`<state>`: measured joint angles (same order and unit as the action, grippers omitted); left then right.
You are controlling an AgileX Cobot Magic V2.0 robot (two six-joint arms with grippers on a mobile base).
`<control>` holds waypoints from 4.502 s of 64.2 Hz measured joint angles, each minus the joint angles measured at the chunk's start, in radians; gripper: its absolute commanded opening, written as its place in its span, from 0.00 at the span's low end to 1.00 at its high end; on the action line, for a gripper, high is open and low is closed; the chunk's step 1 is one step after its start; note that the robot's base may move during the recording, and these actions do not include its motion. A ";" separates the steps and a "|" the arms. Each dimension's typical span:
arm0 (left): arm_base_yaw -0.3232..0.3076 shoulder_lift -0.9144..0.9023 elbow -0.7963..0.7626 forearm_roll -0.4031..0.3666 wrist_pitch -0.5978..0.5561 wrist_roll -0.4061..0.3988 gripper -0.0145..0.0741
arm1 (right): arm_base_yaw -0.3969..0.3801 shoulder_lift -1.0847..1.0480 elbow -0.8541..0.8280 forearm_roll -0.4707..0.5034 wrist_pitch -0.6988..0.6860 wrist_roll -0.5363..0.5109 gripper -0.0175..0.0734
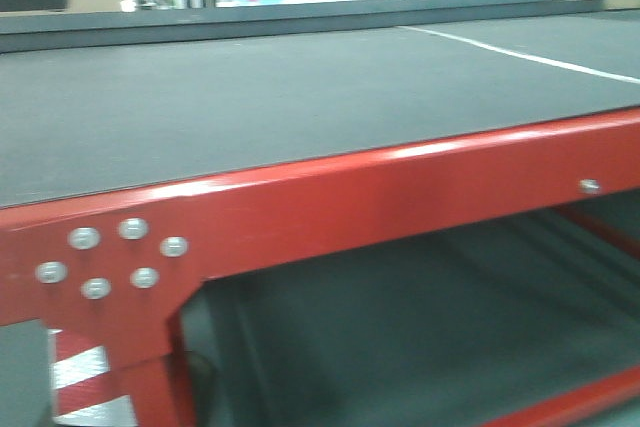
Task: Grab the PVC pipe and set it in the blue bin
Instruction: 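Drive the base away from the table while holding the pipe, then drive the base up to the shelf of blue bins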
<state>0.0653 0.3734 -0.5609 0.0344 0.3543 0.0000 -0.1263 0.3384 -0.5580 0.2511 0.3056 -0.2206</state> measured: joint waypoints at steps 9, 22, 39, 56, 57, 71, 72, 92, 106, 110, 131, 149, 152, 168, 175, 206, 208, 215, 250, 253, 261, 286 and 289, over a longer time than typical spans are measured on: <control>0.000 0.000 0.000 0.000 0.000 0.000 0.04 | 0.000 0.000 0.000 0.000 0.000 0.000 0.01; 0.000 0.000 0.000 0.000 0.000 0.000 0.04 | 0.000 0.000 0.000 0.000 0.000 0.000 0.01; 0.000 0.000 0.000 0.000 0.000 0.000 0.04 | 0.000 0.000 0.000 0.000 0.000 0.000 0.01; 0.000 0.000 0.000 0.000 0.000 0.000 0.04 | 0.000 0.000 0.000 0.000 0.000 0.000 0.01; 0.000 0.000 0.000 0.000 0.000 0.000 0.04 | 0.000 0.000 0.000 0.000 0.000 0.000 0.01; 0.000 0.000 0.000 0.000 0.000 0.000 0.04 | 0.000 0.000 0.000 0.000 -0.002 0.000 0.01; 0.000 0.000 0.000 0.000 0.000 0.000 0.04 | 0.000 0.000 0.000 0.000 -0.002 0.000 0.01; 0.000 0.000 0.000 0.000 0.000 0.000 0.04 | 0.000 0.000 0.000 0.000 -0.002 0.000 0.01; 0.000 0.000 0.000 0.000 0.000 0.000 0.04 | 0.000 0.000 0.000 0.000 -0.002 0.000 0.01; 0.000 0.000 0.000 0.000 0.000 0.000 0.04 | 0.000 0.000 0.000 0.000 -0.002 0.000 0.01; 0.000 0.000 0.000 0.000 0.000 0.000 0.04 | 0.000 0.000 0.000 0.000 -0.002 0.000 0.01; 0.000 0.000 0.000 0.000 0.000 0.000 0.04 | 0.000 -0.002 0.000 0.000 -0.002 0.000 0.01; 0.000 0.000 0.000 0.000 0.000 0.000 0.04 | 0.000 -0.002 0.000 0.000 -0.002 0.000 0.01; 0.000 0.000 0.000 0.000 0.000 0.000 0.04 | 0.000 -0.002 0.000 0.000 -0.002 0.000 0.01; 0.000 0.000 0.000 0.000 0.000 0.000 0.04 | 0.000 -0.002 0.000 0.000 -0.002 0.000 0.01; 0.000 0.000 0.000 0.000 0.000 0.000 0.04 | 0.000 -0.002 0.000 0.000 -0.002 0.000 0.01; 0.000 0.000 0.000 0.000 0.000 0.000 0.04 | 0.000 -0.002 0.000 0.000 -0.002 0.000 0.01; 0.000 0.000 0.000 0.000 0.000 0.000 0.04 | 0.000 -0.002 0.000 0.000 -0.002 0.000 0.01; 0.000 0.000 0.000 0.000 0.000 0.000 0.04 | 0.000 -0.002 0.000 0.000 -0.002 0.000 0.01; 0.000 0.000 0.000 0.000 0.000 0.000 0.04 | 0.000 -0.002 0.000 0.000 -0.002 0.000 0.01; 0.000 0.000 0.000 0.000 0.000 0.000 0.04 | 0.000 -0.002 0.000 0.000 -0.002 0.000 0.01; 0.000 0.000 0.000 0.000 0.000 0.000 0.04 | 0.000 -0.002 0.000 0.000 -0.002 0.000 0.01; 0.000 0.000 0.000 0.000 0.000 0.000 0.04 | 0.000 -0.002 0.000 0.000 -0.002 0.000 0.01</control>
<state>0.0653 0.3734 -0.5609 0.0344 0.3543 0.0000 -0.1263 0.3365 -0.5580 0.2511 0.3038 -0.2206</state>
